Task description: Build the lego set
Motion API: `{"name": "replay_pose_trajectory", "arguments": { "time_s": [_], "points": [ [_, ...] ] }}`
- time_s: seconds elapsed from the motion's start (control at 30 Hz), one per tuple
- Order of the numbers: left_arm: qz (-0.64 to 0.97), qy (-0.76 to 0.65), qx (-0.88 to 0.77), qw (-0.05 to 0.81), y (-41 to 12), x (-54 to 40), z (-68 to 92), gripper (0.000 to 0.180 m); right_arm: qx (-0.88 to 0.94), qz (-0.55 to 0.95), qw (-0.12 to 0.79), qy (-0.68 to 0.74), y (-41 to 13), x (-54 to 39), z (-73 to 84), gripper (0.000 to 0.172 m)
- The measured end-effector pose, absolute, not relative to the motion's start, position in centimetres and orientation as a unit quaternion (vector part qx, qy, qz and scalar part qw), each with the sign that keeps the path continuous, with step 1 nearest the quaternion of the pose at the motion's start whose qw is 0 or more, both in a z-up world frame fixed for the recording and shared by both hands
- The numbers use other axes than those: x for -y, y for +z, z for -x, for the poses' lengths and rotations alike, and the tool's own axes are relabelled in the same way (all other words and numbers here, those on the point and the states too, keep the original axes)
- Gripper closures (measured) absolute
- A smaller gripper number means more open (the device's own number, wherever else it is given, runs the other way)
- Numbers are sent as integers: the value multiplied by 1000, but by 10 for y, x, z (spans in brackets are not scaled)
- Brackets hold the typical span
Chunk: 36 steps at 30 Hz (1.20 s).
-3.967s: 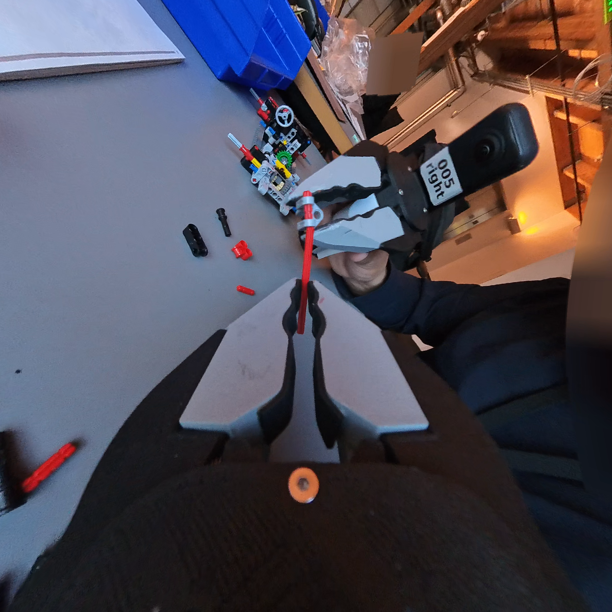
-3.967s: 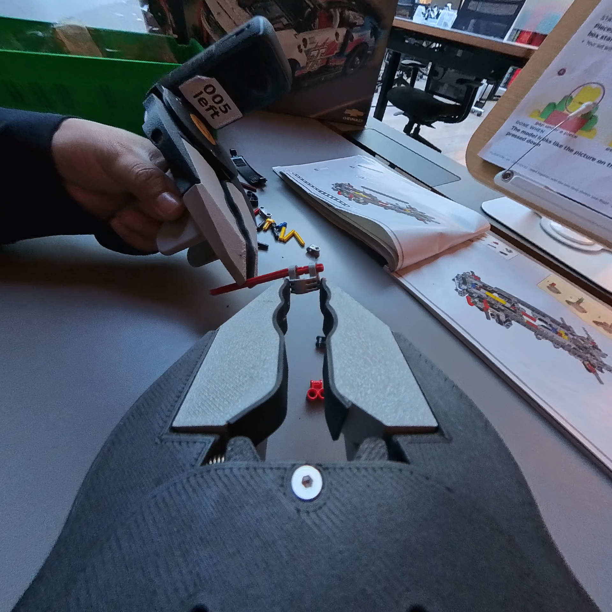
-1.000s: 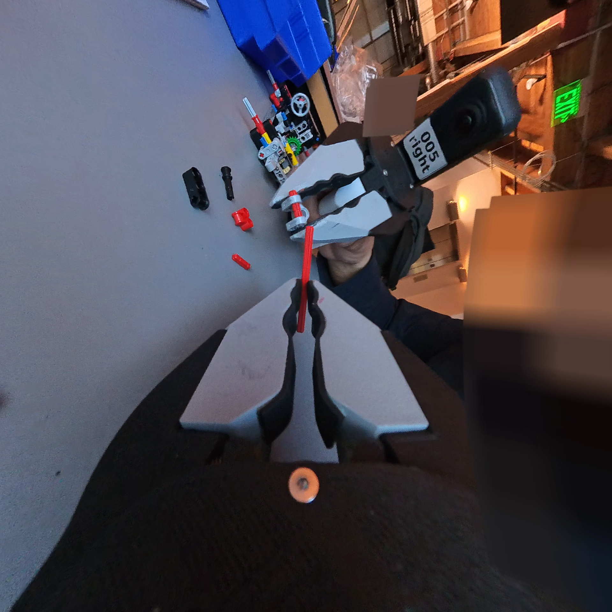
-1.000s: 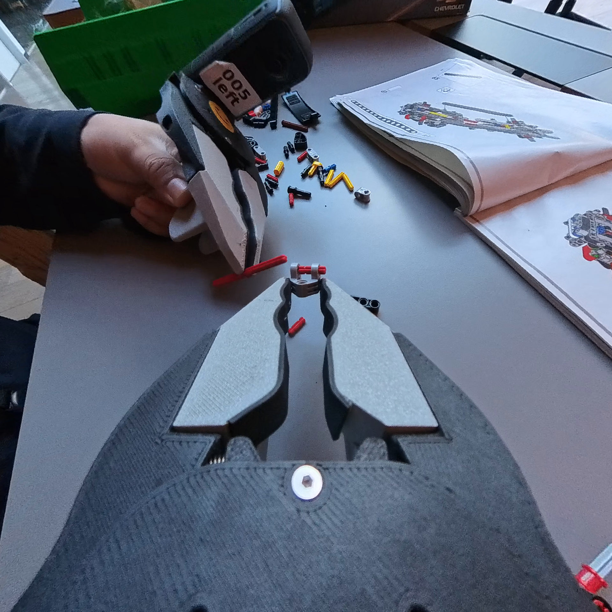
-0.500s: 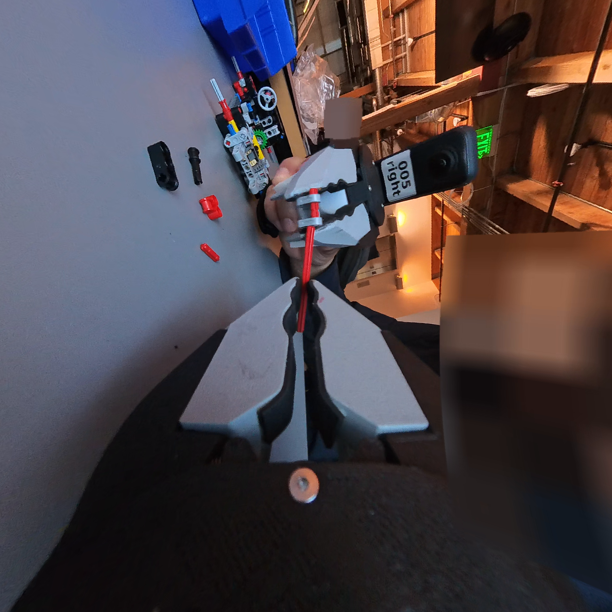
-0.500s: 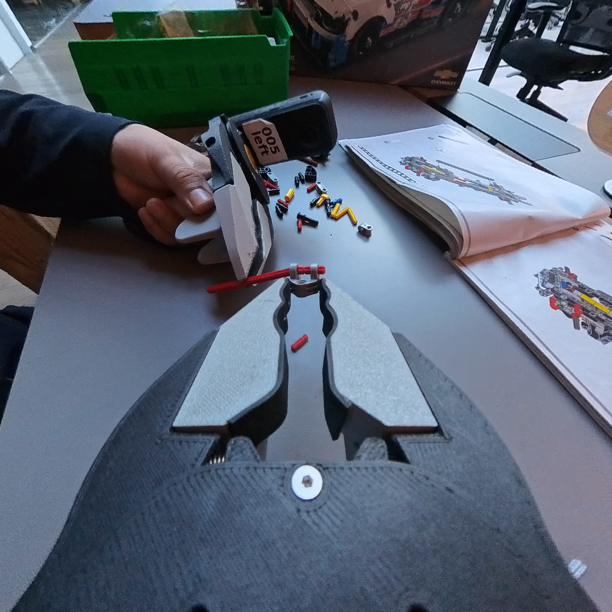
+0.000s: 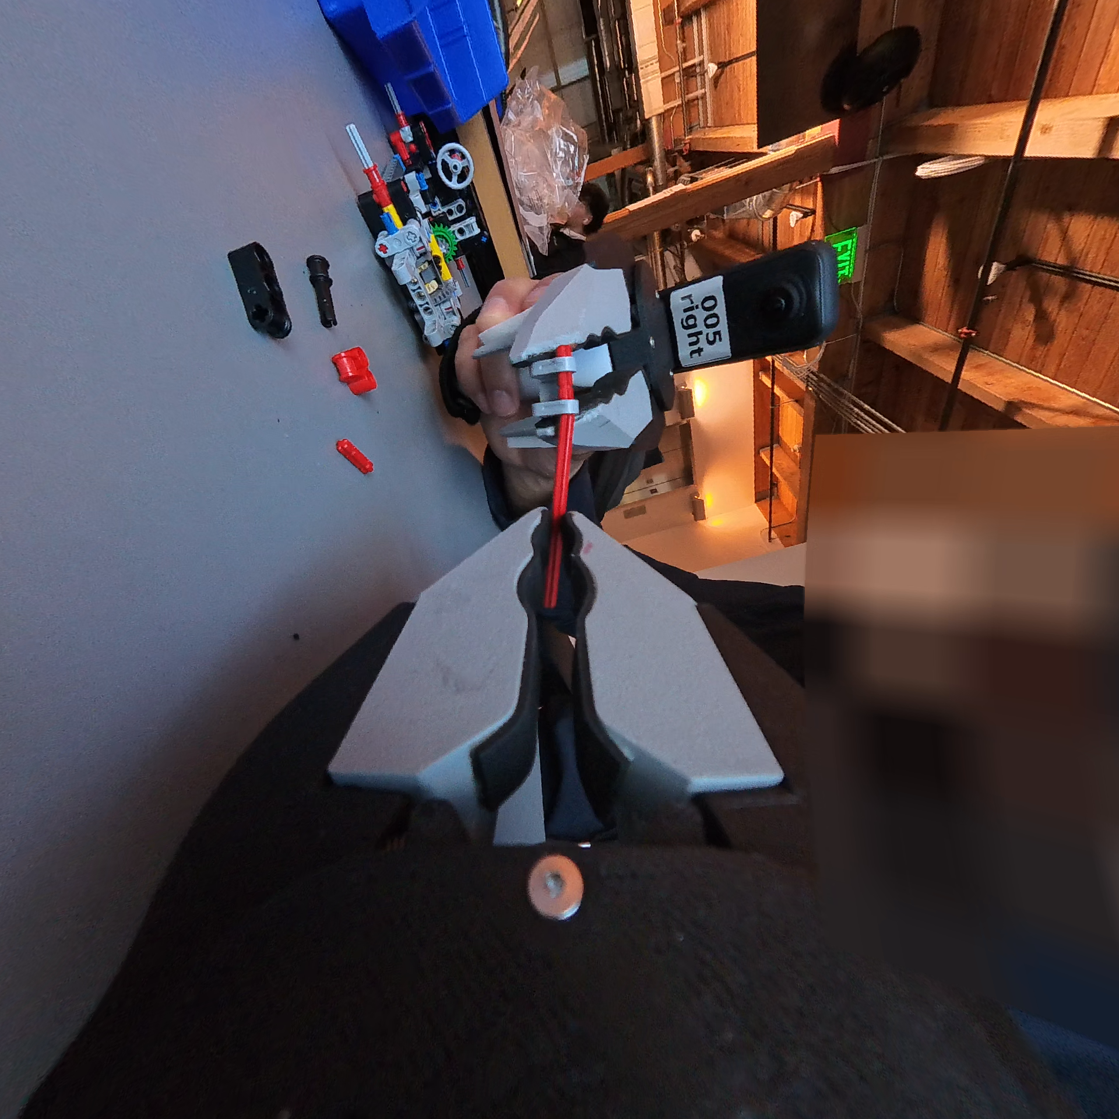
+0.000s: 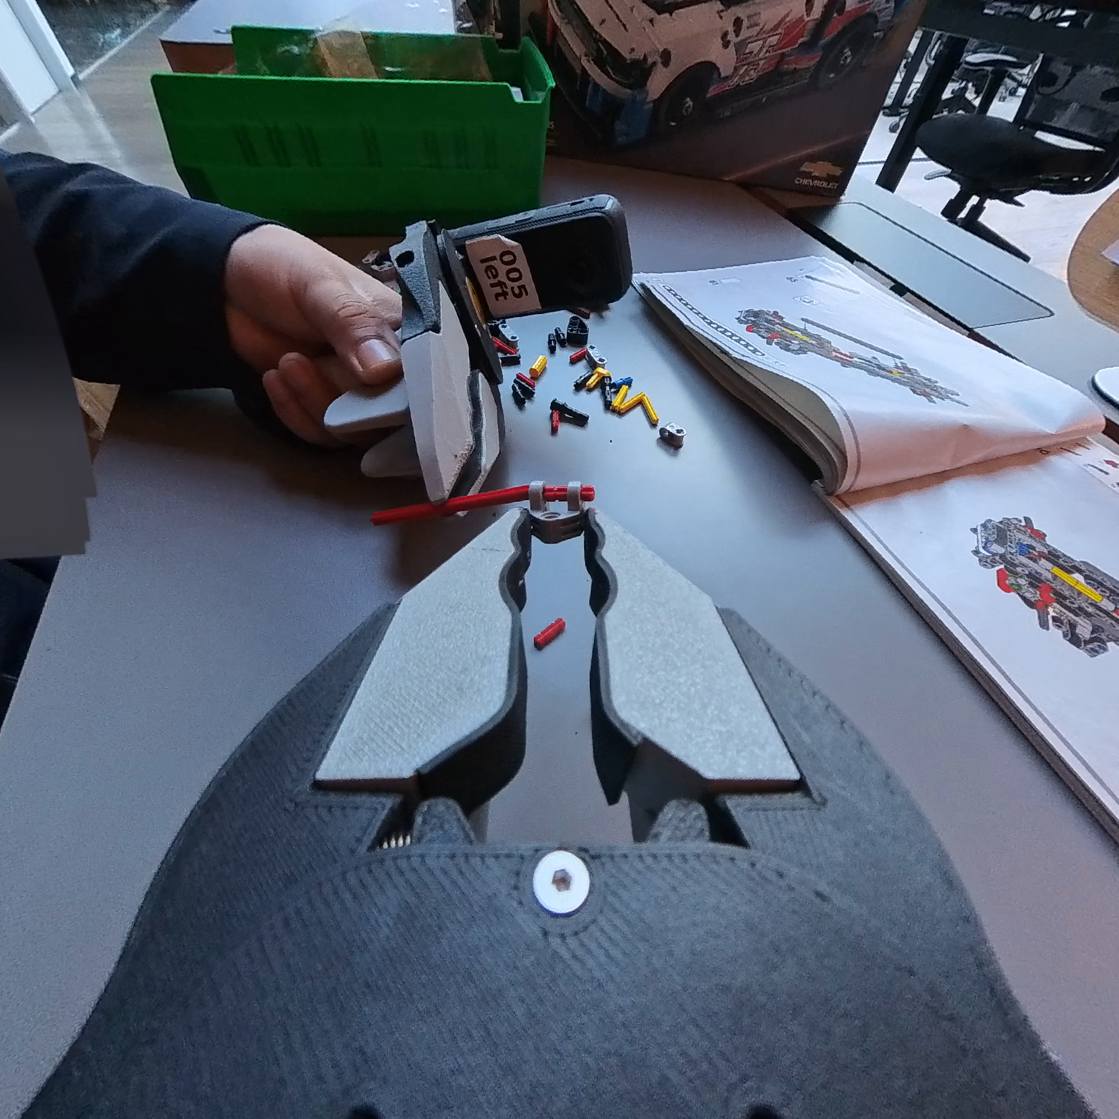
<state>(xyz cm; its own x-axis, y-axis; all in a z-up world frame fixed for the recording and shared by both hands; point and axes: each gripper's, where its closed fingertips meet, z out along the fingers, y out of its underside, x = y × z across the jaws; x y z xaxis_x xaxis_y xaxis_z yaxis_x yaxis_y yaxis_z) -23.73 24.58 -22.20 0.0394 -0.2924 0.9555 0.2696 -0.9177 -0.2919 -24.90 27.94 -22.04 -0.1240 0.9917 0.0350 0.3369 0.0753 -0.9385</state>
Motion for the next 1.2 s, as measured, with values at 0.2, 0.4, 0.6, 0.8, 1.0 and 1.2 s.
{"name": "replay_pose_trajectory", "arguments": {
  "time_s": [0.2,0.4,0.6,0.8,1.0,1.2],
  "points": [
    [691,-696,-15,196,-222,-243,236,180,643,503,420,397,-218,-277,248,158],
    [699,-689,-30,188,-224,-239,232,179,681,452,462,344,-218,-274,243,157],
    [715,-669,-47,197,-228,-237,228,180,698,426,478,322,-222,-271,238,157],
    [727,-644,-55,233,-229,-239,228,180,684,440,472,340,-220,-271,238,158],
    [734,-633,-65,237,-230,-237,223,180,697,415,484,329,-219,-264,237,158],
    [730,-644,-48,225,-231,-239,225,180,714,383,538,231,-218,-270,237,157]
  ]
}}
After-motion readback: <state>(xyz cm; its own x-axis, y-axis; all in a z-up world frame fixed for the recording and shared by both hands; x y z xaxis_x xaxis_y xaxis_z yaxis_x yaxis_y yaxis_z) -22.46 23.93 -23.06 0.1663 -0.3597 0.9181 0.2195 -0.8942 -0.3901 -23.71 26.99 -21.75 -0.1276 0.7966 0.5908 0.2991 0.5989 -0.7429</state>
